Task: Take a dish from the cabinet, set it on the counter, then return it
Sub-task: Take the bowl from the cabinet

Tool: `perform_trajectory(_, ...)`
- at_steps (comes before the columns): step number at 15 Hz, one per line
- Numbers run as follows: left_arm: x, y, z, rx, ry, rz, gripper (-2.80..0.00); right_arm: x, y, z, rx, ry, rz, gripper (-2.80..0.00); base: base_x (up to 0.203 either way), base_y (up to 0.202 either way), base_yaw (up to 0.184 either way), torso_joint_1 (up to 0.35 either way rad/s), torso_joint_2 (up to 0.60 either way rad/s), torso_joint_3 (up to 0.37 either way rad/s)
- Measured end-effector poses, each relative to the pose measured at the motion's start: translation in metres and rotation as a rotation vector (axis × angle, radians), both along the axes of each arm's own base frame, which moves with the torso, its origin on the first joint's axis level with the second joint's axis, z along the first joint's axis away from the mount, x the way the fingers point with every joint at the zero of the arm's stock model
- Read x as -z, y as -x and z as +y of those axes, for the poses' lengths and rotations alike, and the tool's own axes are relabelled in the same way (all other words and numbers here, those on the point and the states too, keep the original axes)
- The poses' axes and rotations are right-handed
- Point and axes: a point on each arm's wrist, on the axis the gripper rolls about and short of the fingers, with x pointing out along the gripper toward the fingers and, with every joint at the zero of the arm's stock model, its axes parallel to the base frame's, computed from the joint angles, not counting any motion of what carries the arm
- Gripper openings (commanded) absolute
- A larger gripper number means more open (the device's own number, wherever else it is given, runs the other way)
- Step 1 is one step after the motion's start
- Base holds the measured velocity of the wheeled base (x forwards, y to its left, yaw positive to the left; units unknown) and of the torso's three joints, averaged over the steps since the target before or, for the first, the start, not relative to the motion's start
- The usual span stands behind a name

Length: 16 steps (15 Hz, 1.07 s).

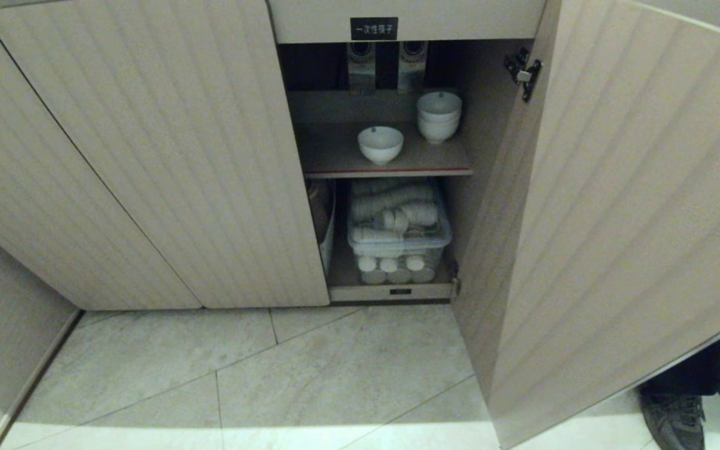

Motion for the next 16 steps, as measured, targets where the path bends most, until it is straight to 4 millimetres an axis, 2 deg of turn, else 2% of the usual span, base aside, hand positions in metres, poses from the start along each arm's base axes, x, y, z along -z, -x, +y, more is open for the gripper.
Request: perform_trajectory(16,0.0000,0.0000,0.0000,0.000,0.002,0.000,-2.80,0.0000,0.0000,0.0000,-0.001,-0.005,0.000,-2.80,0.000,0.000,0.000,0.000,0.00,0.000)
